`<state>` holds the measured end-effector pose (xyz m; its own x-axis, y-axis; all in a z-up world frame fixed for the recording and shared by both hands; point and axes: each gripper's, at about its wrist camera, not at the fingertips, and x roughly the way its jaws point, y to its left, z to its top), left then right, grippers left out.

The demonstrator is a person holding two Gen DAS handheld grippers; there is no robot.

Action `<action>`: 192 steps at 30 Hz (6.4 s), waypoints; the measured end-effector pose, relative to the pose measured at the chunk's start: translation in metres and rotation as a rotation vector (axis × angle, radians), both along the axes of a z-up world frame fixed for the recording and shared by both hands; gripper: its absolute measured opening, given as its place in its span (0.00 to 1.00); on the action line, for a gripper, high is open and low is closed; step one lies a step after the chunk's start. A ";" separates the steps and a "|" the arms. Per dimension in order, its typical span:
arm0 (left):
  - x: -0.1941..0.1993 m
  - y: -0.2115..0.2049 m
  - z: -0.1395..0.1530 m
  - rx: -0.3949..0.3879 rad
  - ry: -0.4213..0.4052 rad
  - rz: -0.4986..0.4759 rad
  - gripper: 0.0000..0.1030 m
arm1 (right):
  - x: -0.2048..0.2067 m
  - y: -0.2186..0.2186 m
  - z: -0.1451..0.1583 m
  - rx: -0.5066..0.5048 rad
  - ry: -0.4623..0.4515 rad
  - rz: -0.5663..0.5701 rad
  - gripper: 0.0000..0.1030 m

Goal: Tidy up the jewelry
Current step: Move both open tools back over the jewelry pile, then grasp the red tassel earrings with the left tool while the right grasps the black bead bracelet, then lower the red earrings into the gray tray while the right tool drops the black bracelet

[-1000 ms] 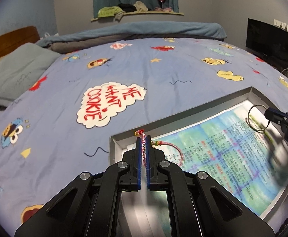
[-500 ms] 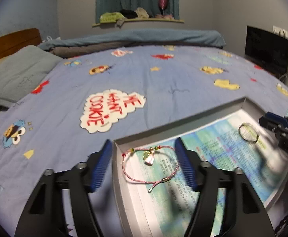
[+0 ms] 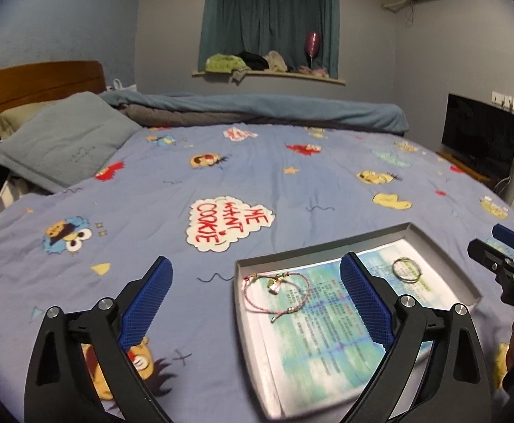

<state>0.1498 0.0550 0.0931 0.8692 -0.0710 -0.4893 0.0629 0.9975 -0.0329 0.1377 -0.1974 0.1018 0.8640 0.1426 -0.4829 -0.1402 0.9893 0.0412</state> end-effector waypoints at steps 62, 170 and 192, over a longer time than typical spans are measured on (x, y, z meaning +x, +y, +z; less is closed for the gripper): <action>-0.160 -0.022 -0.108 0.074 0.148 -0.223 0.53 | -0.142 -0.011 -0.089 -0.090 0.068 0.106 0.80; -0.014 -0.079 -0.035 0.023 0.007 -0.373 0.22 | -0.007 0.006 -0.026 0.084 0.010 0.163 0.14; 0.011 -0.012 -0.092 0.046 0.223 -0.266 0.22 | 0.018 -0.014 -0.068 0.010 0.165 0.072 0.14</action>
